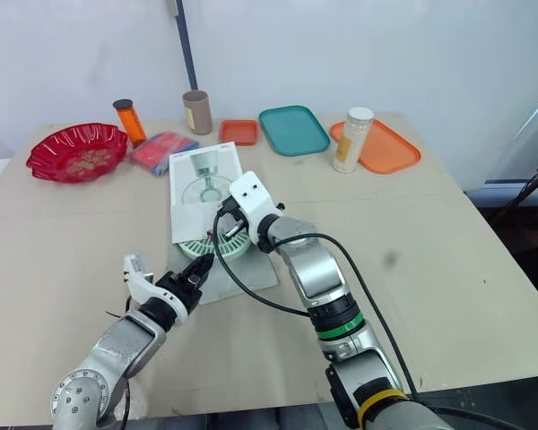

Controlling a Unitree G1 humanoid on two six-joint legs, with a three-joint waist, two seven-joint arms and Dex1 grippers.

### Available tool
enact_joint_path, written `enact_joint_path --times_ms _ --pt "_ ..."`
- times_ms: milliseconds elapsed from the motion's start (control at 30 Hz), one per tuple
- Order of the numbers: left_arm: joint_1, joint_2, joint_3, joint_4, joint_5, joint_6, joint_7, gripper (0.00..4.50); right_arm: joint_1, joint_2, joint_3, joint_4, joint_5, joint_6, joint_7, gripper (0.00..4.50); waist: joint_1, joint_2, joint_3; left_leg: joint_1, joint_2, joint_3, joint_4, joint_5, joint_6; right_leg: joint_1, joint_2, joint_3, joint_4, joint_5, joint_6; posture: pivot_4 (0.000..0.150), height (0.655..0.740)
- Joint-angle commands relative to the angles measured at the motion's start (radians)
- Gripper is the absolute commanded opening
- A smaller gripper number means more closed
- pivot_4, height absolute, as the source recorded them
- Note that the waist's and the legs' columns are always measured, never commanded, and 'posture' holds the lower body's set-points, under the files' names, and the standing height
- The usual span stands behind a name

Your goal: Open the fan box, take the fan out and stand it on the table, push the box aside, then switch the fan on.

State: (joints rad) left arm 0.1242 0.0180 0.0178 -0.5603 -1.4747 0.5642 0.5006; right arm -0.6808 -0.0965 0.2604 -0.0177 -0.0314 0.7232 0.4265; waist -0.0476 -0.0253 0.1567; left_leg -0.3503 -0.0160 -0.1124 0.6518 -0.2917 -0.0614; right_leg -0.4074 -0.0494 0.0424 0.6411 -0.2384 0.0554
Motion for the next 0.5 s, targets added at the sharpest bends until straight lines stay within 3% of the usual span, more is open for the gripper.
enact_joint_path --times_ms 33,500 --pt "0.049 0.018 0.027 -0.03 -0.008 -0.018 0.036 1.4 0.021 -0.012 0.006 0.026 -0.011 0.033 -0.02 0.0 0.0 0.0 0.0 0.0 0.0 0.0 0.0 0.0 0.0 0.0 0.0 0.0 0.0 0.0 0.0 0.15 0.74" --pt "0.117 0.072 0.028 -0.087 -0.039 -0.032 0.038 1.4 0.02 -0.017 0.007 0.025 -0.008 0.001 -0.018 0.0 0.0 0.0 0.0 0.0 0.0 0.0 -0.001 0.0 0.0 0.0 0.0 0.0 0.0 -0.001 -0.001 0.15 0.74"
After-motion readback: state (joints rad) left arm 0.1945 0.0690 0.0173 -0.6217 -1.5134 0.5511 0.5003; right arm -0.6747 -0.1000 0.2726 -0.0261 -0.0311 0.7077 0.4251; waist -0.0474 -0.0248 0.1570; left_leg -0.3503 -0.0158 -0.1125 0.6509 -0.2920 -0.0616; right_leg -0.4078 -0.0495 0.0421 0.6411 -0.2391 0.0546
